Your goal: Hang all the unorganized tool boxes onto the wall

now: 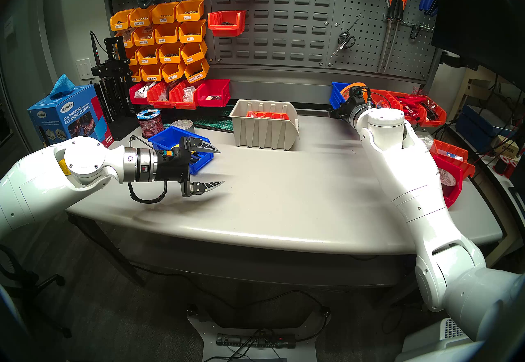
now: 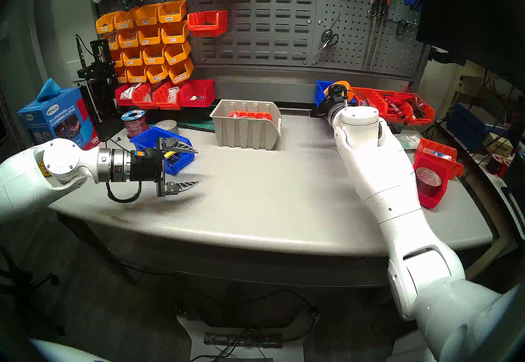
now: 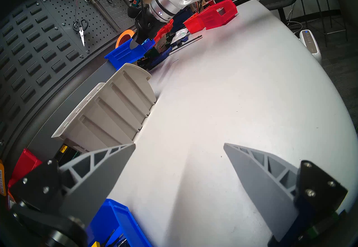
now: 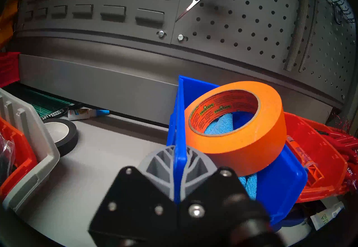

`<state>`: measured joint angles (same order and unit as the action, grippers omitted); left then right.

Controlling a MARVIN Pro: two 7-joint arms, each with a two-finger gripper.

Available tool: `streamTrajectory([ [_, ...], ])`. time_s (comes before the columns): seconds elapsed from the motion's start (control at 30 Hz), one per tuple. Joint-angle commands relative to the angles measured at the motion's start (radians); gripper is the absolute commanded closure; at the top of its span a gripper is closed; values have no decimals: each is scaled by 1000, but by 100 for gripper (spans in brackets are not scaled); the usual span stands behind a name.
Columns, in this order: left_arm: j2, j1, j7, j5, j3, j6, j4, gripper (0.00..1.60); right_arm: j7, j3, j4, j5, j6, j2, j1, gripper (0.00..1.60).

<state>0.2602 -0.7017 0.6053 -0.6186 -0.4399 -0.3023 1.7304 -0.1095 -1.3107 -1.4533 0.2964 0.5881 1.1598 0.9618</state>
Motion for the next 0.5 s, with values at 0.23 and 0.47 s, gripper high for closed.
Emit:
streamTrajectory([
  [0.23, -1, 10, 0, -1, -9, 0, 2, 0, 3, 5, 22, -20, -41, -5, -70, 160],
  [0.47, -1, 10, 0, -1, -9, 0, 2, 0, 15, 15, 38, -27, -46, -11, -89, 160],
])
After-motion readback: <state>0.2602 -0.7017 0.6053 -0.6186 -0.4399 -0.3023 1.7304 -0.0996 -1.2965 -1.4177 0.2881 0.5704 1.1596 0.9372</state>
